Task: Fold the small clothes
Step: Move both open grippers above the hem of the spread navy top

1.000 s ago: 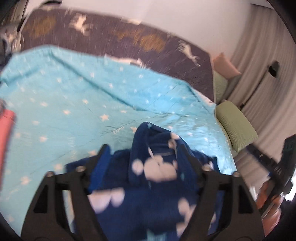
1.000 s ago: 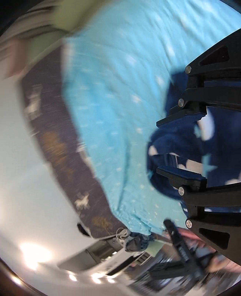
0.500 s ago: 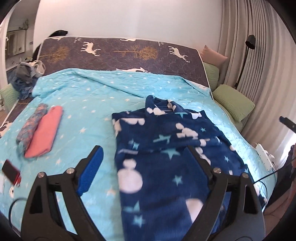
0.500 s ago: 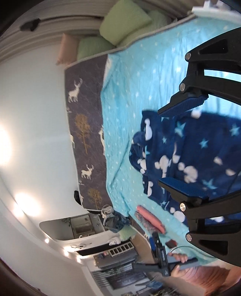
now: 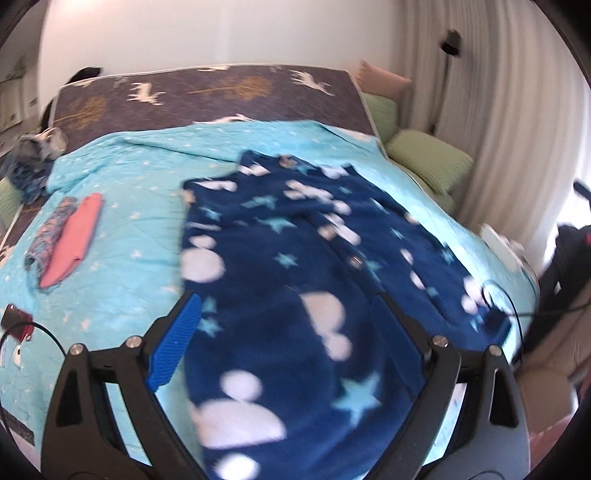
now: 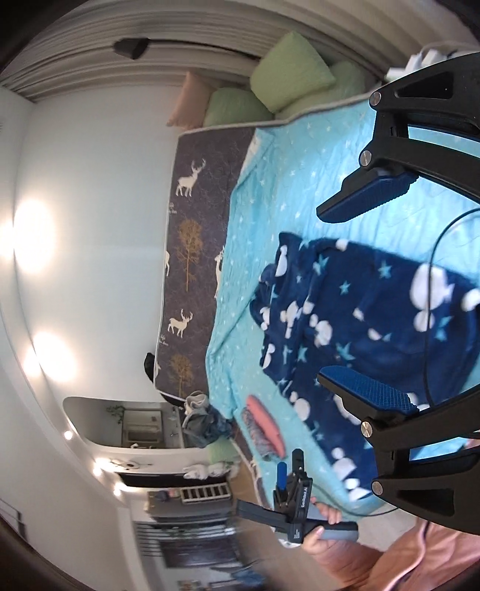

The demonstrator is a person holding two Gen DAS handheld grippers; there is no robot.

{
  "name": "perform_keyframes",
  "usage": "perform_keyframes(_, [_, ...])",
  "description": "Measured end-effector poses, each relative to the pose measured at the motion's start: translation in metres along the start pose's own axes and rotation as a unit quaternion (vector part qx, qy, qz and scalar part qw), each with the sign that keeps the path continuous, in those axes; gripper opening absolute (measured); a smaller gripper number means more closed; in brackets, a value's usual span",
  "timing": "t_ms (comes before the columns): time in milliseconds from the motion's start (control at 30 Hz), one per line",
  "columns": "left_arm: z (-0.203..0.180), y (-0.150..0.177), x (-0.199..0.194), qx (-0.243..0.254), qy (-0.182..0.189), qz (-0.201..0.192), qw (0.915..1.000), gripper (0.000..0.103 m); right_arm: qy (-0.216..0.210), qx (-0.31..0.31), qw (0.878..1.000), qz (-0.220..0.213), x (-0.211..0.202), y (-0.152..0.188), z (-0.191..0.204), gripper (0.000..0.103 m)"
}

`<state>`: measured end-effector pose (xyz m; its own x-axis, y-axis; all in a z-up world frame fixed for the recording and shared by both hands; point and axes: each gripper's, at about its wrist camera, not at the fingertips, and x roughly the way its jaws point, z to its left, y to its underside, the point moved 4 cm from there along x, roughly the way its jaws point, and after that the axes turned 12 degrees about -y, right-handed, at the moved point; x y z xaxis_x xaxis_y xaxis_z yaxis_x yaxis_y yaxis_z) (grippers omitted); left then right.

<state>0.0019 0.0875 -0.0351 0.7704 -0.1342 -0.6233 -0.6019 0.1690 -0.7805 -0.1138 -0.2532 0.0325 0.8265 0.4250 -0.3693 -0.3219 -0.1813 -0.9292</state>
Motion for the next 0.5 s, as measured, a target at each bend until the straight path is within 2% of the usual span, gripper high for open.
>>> perform_keyframes(133, [-0.029, 0.017, -0.003, 0.021, 0.011, 0.009, 0.9997, 0.093, 0.027, 0.013, 1.000, -0.009, -0.041, 0.015, 0.005, 0.085])
perform_keyframes(267, [-0.047, 0.035, -0.011, 0.021, 0.025, 0.018, 0.9993, 0.093, 0.031, 0.028, 0.999, 0.005, -0.045, 0.037, 0.011, 0.085])
perform_keyframes(400, [-0.059, 0.052, -0.022, 0.034, 0.034, 0.021, 0.9986, 0.093, -0.009, 0.024, 0.999, 0.027, -0.022, 0.060, 0.033, 0.085])
perform_keyframes(500, [-0.067, 0.067, -0.026, 0.045, 0.035, 0.025, 0.9981, 0.093, -0.080, 0.037, 0.995, 0.043, 0.008, 0.078, 0.056, 0.085])
